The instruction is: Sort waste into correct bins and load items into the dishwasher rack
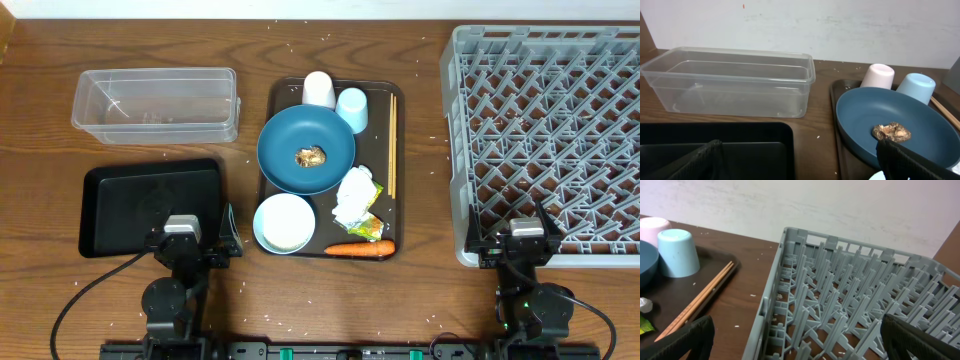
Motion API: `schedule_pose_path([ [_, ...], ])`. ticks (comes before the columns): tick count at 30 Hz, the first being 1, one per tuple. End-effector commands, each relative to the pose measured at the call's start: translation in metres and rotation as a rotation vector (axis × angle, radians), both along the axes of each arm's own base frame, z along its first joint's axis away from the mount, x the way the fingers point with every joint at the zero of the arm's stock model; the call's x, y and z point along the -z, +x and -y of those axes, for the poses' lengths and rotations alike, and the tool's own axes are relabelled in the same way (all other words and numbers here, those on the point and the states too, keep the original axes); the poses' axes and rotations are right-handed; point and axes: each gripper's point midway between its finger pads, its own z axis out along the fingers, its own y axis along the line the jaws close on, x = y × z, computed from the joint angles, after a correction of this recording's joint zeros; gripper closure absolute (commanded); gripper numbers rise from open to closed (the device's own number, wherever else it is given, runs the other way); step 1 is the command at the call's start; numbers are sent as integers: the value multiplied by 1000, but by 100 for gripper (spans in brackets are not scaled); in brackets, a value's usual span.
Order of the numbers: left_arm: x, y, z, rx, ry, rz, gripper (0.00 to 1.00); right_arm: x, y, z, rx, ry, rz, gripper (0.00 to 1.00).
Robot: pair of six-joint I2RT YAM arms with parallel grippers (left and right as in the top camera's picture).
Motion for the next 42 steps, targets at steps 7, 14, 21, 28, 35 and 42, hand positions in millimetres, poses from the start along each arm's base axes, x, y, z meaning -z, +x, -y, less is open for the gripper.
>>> schedule_pose_path([
  [7,10,-4,36,179,-251,-46,2,0,0,4,19,4,1,1],
  [14,5,-23,85,417,-666,-181,2,0,0,4,19,4,1,1],
  [21,-54,-51,119,732,-639,-48,2,0,0,4,19,4,1,1],
  [28,-103,-65,121,754,-618,-26,2,0,0,4,19,4,1,1],
  [35,-120,-64,122,703,-566,-253,2,0,0,4,19,4,1,1],
  [42,-126,-57,115,600,-497,-550,2,0,0,4,19,4,1,1],
])
